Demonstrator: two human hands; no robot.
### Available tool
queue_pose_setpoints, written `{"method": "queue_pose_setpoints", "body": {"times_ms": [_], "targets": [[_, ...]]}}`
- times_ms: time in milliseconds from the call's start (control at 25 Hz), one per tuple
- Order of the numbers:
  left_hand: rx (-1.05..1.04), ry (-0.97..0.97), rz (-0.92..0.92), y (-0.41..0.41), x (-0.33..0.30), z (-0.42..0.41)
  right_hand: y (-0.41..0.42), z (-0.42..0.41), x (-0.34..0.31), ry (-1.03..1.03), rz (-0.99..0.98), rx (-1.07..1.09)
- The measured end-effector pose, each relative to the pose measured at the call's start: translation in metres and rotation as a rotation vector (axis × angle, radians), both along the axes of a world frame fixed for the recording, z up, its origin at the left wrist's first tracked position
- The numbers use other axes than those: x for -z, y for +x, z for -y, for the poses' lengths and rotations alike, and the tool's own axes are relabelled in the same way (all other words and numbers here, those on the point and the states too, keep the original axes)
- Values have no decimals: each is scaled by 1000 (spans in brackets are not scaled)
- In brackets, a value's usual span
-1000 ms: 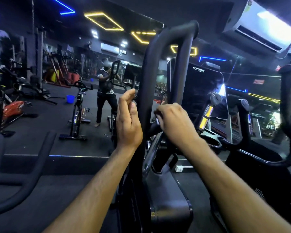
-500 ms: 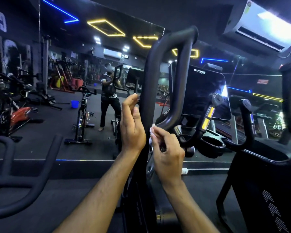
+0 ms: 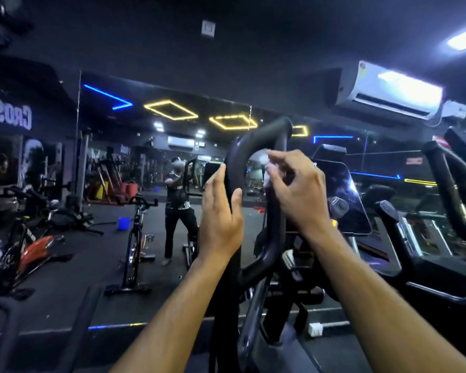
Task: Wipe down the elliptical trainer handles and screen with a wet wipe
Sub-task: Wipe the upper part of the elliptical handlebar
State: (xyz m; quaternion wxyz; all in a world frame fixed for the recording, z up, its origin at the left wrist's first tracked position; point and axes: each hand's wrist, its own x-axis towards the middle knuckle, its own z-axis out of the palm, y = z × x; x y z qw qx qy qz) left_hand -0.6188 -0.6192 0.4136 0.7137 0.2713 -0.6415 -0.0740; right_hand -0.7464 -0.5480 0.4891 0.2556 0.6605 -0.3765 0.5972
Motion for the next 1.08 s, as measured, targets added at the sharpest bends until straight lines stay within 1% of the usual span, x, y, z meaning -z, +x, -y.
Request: {"method": "queue_pose_setpoints", "body": {"times_ms": [80,160,240,320,360,400,480,520,560,640,680,720,800,840,880,920,960,1000,1080], "targets": [[-61,-2,82,-3,-12,3,4,25,-37,-108,8,64],[-80,3,127,-4,-14,3,9,44,-62,-164,33,106],[-88,15,141,-3,-13,1,16,55,-75,-109,-50,158],[-91,20,145,-3,-15,0,24,58,-84,25,-200,247],[-94,13,143,-3,-16,2,27,57,-86,66,-305,298],[-97,6,139,-3,-16,3,31,55,-87,67,-428,345],[-101,2,131,-4,-15,5,36,50,-82,-9,-692,412],[-104,-3,125,-3,-14,6,38,48,-78,-9,-783,388],[-102,-7,118,-3,-14,7,38,45,-78,52,-833,320],[-84,-4,100,-2,-14,6,36,37,-87,243,-817,125],[-70,-7,90,-2,-14,4,32,34,-95,295,-750,58],[-53,-18,82,-1,-15,1,23,34,-105,279,-636,26],[-16,-32,64,1,-18,-5,5,39,-123,154,-342,87],[1,-26,53,1,-18,-6,1,44,-123,109,-238,163],[20,-9,44,1,-19,-7,3,50,-118,109,-195,224],[38,13,38,2,-19,-6,10,55,-110,133,-208,247],[56,31,34,2,-20,-6,20,59,-100,156,-270,249],[75,51,31,3,-21,-4,30,60,-90,143,-368,251],[99,105,26,4,-24,-3,44,57,-72,26,-601,283]]}}
